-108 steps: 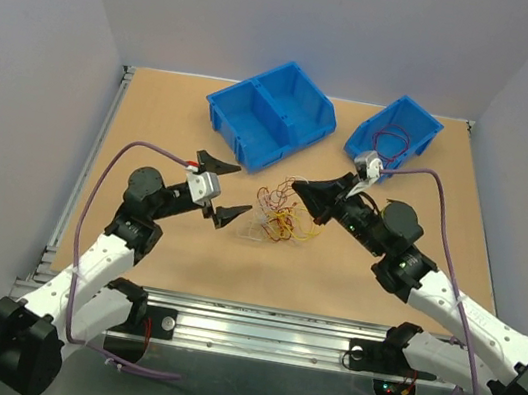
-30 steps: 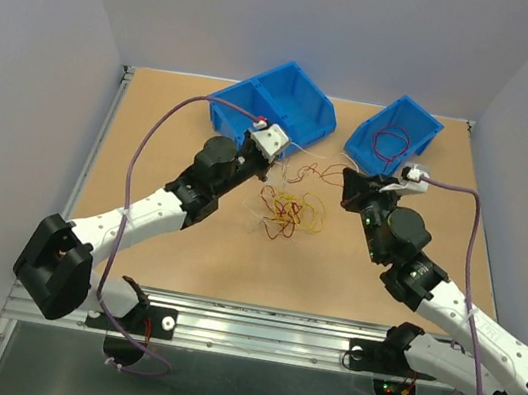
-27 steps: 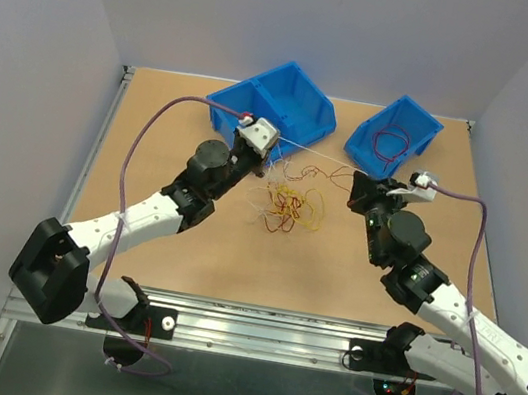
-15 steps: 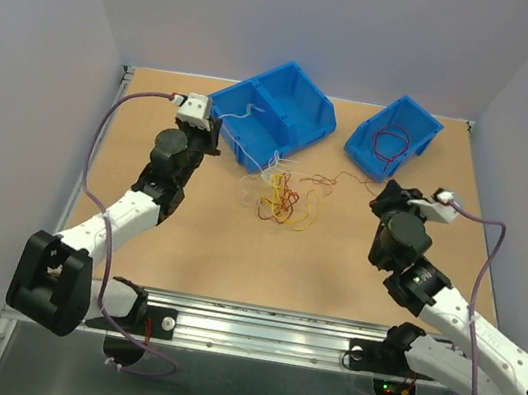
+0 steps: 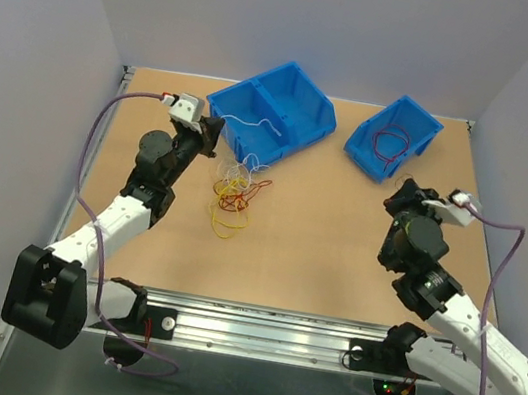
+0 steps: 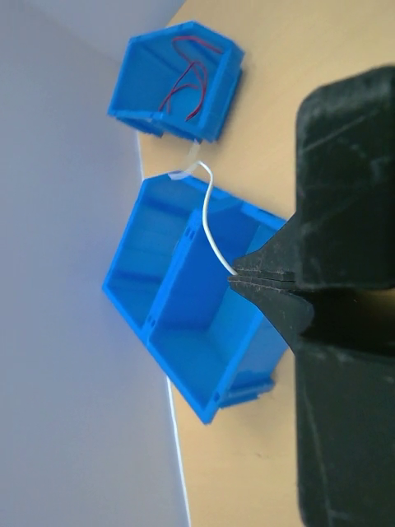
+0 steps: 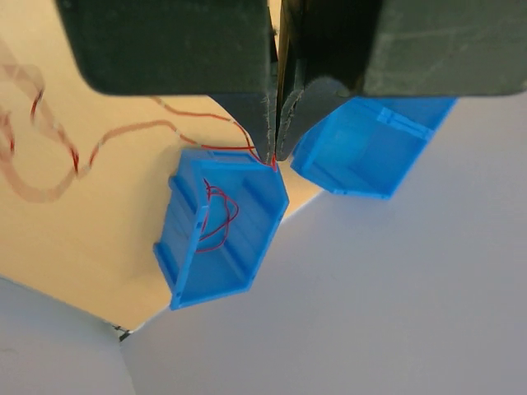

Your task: Untangle the cables

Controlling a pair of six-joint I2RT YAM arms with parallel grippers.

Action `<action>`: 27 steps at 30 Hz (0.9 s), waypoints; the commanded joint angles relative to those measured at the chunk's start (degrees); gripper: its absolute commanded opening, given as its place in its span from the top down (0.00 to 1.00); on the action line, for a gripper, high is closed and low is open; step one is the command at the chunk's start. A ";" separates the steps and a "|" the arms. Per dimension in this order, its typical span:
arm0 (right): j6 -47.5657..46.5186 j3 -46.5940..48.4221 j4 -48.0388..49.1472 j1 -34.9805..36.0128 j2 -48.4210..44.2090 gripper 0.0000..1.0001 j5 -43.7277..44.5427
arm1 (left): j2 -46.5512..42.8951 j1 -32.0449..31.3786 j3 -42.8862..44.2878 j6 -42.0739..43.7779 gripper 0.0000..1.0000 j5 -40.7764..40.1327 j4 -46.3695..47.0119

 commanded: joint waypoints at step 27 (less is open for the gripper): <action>5.98 43.51 -13.17 -25.99 52.44 0.99 -28.69 | -0.04 -6.76 -0.79 10.18 1.00 16.11 3.00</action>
